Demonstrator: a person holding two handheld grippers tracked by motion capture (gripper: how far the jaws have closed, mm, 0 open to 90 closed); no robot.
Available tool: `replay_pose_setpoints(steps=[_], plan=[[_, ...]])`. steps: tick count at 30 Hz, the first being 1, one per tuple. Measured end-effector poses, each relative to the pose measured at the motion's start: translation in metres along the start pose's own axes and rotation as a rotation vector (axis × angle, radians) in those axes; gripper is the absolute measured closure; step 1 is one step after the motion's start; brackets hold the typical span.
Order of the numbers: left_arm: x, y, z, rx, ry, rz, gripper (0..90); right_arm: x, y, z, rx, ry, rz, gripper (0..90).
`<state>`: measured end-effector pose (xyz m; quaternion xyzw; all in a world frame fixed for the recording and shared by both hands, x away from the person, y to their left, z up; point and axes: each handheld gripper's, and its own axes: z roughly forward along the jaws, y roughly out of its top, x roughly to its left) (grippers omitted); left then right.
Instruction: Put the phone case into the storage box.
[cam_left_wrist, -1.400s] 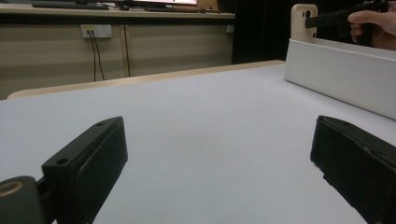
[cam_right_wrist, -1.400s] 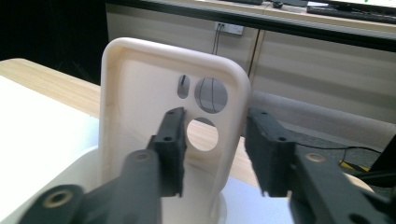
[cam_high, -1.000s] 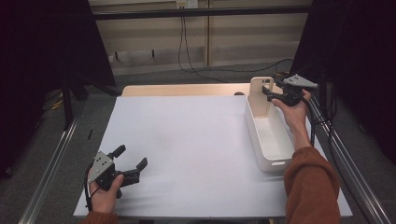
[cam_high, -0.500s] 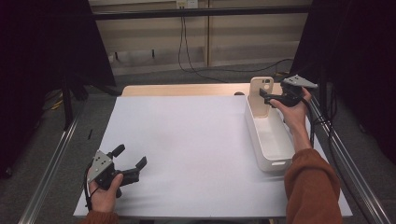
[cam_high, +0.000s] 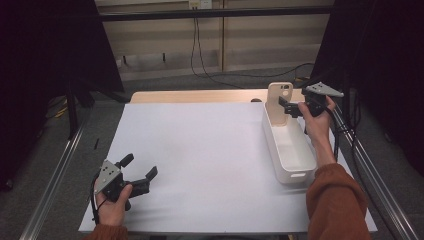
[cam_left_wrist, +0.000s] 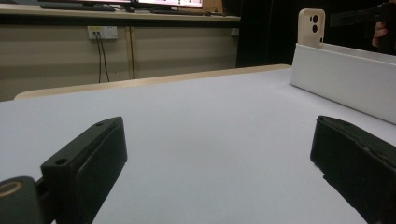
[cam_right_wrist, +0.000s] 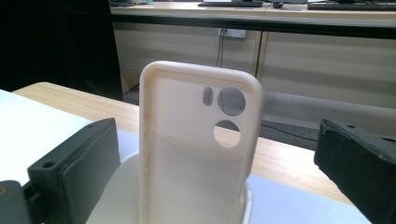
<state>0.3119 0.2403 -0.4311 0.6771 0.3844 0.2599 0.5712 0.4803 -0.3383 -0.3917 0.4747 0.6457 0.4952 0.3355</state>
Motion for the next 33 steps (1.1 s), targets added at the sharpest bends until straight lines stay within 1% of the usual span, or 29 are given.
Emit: replay_pose_setpoints(steps=[1,4,5,8,9,13,16,18,20,22,23,24,27,33], plan=[[0.0,0.0,0.0,0.003,0.0,0.005,3.8,0.0,0.0,-0.001,-0.002,0.001,0.005,0.0],[0.0,0.0,0.0,0.002,0.002,-0.001,3.9,0.001,-0.001,-0.003,0.004,-0.008,-0.005,1.0],[0.0,0.0,0.0,0.002,0.002,0.0,3.8,0.001,-0.001,-0.004,0.002,-0.004,-0.007,1.6],[0.0,0.0,0.001,-0.008,0.001,-0.013,3.8,0.002,0.0,-0.006,-0.008,-0.005,-0.012,1.7],[0.0,0.0,0.001,-0.001,-0.002,-0.004,3.8,0.003,0.0,-0.006,-0.008,-0.008,-0.016,1.6],[0.0,-0.001,0.001,0.005,-0.005,0.002,3.8,0.006,-0.001,-0.009,-0.002,-0.004,-0.018,1.3],[0.0,-0.001,0.0,-0.001,-0.002,-0.009,3.7,0.008,-0.002,-0.012,-0.013,-0.013,-0.022,0.8],[0.001,0.0,-0.001,0.001,0.0,0.003,3.7,0.009,-0.001,-0.014,-0.014,-0.016,-0.029,0.8],[0.001,0.0,-0.001,-0.003,0.003,-0.002,3.7,0.01,-0.001,-0.016,-0.018,-0.013,-0.03,0.7],[0.001,0.0,-0.001,0.0,0.0,0.004,3.7,0.012,0.001,-0.018,-0.026,-0.01,-0.027,0.6],[0.0,0.0,-0.001,-0.002,0.001,-0.005,3.7,0.013,0.001,-0.019,-0.029,-0.005,-0.025,0.4],[0.001,-0.001,-0.001,-0.001,0.0,-0.005,3.7,0.013,0.002,-0.02,-0.031,-0.002,-0.025,0.4],[0.001,-0.001,-0.002,-0.001,0.005,-0.004,3.7,0.014,0.003,-0.024,-0.045,-0.005,-0.027,0.4],[0.002,-0.001,-0.003,-0.003,0.0,-0.006,3.7,0.017,0.003,-0.034,-0.048,-0.01,-0.027,0.5]])
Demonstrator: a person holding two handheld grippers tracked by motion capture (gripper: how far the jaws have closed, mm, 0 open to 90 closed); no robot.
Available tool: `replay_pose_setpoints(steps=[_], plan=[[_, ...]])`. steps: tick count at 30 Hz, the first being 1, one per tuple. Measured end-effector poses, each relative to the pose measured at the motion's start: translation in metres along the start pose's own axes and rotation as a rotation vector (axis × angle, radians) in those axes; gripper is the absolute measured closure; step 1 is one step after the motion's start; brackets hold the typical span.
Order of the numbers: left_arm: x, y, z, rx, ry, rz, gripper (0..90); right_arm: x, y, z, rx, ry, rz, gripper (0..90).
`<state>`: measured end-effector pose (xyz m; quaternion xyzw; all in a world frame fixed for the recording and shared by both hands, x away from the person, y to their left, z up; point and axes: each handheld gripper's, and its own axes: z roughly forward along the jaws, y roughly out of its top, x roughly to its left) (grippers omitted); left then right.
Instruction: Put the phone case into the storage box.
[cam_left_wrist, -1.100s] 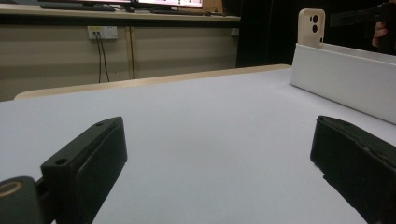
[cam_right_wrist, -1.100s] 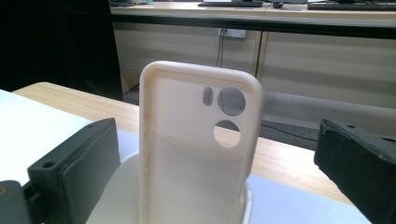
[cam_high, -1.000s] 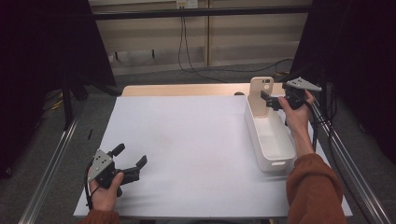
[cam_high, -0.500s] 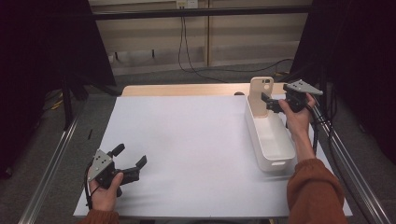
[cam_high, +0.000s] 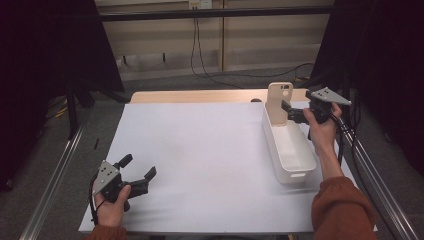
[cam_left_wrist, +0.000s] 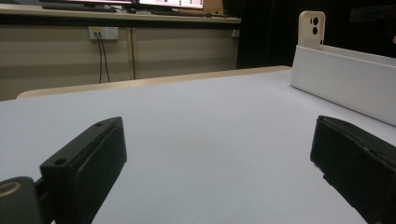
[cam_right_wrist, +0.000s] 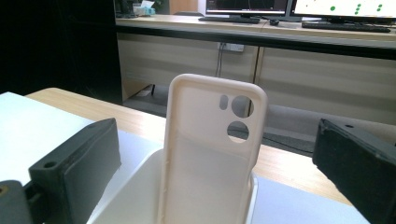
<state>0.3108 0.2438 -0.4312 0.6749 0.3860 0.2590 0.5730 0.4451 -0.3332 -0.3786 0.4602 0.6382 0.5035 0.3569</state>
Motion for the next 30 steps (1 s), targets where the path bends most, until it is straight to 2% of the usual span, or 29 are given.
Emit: replay_pose_setpoints(steps=[11,30], plan=[[0.001,0.001,-0.002,-0.011,-0.006,-0.004,3.6,0.007,0.003,-0.018,-0.015,0.016,-0.004,0.4],[0.002,0.001,-0.005,-0.02,-0.006,0.003,2.9,0.022,-0.004,-0.052,-0.034,0.045,-0.004,0.2]])
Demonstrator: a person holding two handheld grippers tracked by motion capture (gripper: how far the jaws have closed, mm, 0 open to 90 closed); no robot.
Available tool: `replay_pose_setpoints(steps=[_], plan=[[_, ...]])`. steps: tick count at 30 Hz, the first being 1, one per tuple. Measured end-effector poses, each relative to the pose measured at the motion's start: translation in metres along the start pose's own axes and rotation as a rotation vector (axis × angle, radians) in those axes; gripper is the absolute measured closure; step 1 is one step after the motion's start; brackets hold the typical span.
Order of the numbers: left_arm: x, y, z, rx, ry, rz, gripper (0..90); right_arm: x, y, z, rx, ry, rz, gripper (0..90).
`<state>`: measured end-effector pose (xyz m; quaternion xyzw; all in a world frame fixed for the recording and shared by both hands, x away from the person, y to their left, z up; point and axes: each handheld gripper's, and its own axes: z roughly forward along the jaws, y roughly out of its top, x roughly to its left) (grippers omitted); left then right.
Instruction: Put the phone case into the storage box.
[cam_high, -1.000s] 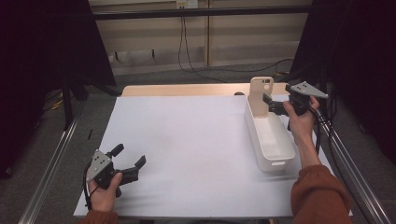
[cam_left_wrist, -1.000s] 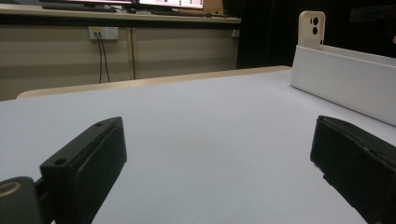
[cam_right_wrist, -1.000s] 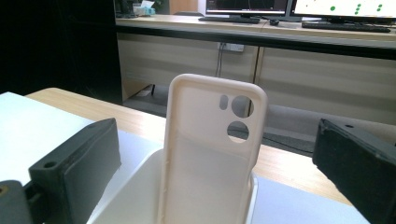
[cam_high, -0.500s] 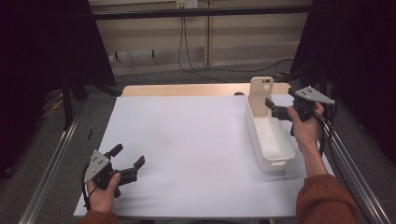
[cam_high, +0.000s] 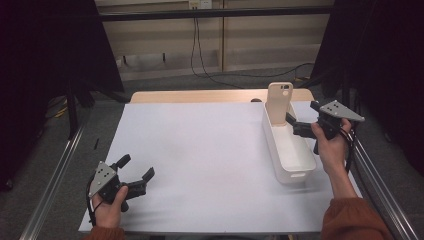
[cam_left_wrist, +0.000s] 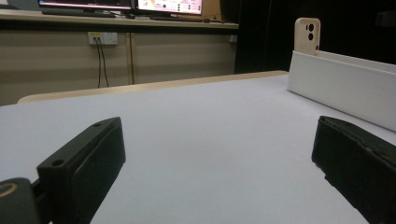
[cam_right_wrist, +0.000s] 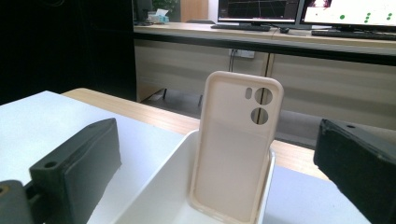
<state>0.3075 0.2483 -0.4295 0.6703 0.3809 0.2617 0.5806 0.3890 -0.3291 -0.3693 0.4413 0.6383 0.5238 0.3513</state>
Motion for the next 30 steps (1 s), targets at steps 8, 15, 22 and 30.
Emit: replay_pose_setpoints(steps=[8,15,22,30], plan=[[0.0,0.0,-0.001,-0.004,0.003,-0.009,2.9,0.007,-0.001,-0.014,-0.001,0.01,-0.004,0.2],[0.0,0.0,-0.002,0.001,0.005,-0.002,2.9,0.012,-0.004,-0.03,-0.011,0.011,0.003,0.2],[-0.001,0.0,-0.002,-0.003,0.007,-0.005,3.0,0.021,-0.008,-0.046,-0.023,0.021,0.004,0.2],[-0.001,0.0,-0.003,0.0,0.004,0.004,3.0,0.029,-0.015,-0.062,-0.036,0.027,0.006,0.2]])
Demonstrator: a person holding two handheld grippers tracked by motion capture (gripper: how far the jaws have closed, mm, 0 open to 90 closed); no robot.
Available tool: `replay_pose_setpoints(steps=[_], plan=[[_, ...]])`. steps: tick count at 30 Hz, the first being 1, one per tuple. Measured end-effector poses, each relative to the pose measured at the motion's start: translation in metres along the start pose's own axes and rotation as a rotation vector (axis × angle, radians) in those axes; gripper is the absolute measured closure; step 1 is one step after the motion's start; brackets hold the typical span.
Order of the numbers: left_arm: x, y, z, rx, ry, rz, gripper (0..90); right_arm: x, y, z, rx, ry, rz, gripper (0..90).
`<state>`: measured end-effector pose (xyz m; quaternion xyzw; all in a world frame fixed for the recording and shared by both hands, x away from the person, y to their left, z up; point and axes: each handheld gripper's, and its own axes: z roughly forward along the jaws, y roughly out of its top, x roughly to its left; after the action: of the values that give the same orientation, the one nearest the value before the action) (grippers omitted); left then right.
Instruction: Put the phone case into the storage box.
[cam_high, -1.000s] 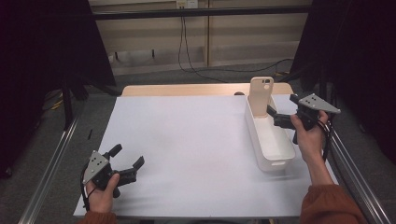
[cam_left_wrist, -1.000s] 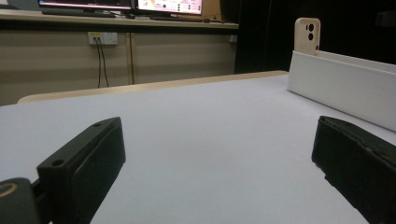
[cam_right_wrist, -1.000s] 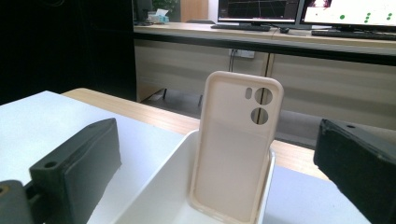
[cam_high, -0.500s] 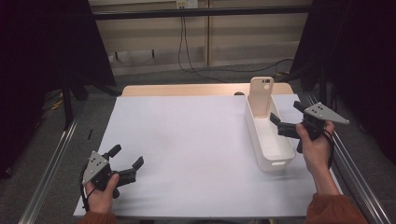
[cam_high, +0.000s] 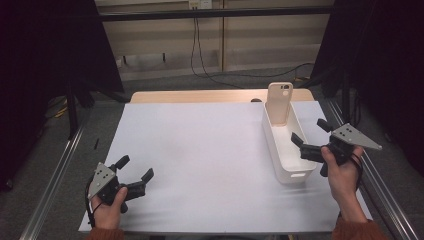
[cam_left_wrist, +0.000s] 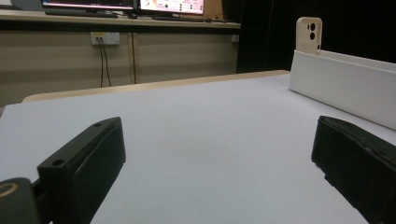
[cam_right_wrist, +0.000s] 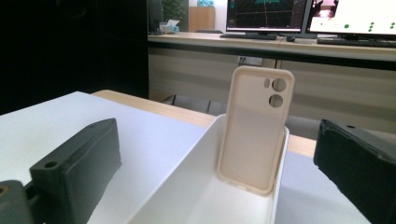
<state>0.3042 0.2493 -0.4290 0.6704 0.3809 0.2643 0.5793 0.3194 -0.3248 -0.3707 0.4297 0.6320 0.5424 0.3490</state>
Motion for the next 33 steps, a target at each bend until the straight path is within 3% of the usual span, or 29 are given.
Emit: replay_pose_setpoints(steps=[17,33], plan=[[-0.002,0.0,-0.001,-0.004,0.004,-0.002,3.0,0.02,-0.019,-0.03,0.019,0.021,-0.007,0.2],[-0.004,-0.001,-0.005,0.001,-0.004,0.003,3.0,0.023,-0.052,-0.062,0.057,-0.031,-0.004,0.3]])
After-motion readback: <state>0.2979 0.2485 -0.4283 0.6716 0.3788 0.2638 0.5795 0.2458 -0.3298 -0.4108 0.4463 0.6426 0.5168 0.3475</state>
